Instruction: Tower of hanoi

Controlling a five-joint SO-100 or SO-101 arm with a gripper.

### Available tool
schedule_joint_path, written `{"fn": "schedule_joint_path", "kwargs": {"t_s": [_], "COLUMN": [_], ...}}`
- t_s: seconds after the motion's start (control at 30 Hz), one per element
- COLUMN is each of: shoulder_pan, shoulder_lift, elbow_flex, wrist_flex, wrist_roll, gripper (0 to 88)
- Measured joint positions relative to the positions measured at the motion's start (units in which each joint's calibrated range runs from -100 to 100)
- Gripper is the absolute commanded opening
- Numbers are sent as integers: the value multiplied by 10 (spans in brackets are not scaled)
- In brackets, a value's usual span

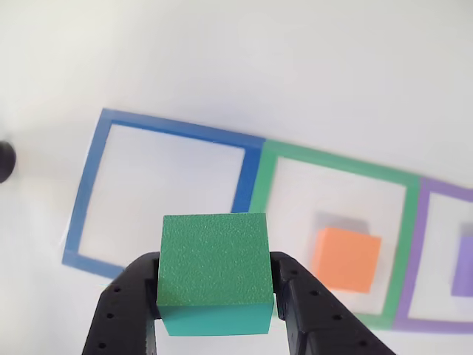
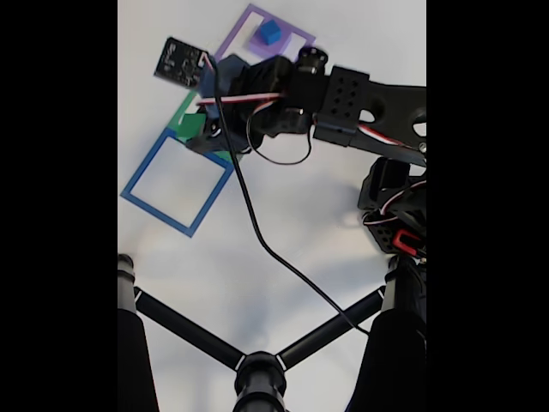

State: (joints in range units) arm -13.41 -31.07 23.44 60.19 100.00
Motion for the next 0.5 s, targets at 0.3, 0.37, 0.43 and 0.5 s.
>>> {"fn": "schedule_joint_path", "kwargs": {"t_s": [0.3, 0.37, 0.43, 0.5], "shoulder_pan": [80, 101, 119, 132], "shoulder_lift": [-1, -1, -1, -3], "elbow_flex": [-279, -318, -351, -372], "wrist_flex": [294, 336, 366, 379], "wrist_roll": [-6, -6, -8, -8], "gripper": [60, 57, 57, 57]}}
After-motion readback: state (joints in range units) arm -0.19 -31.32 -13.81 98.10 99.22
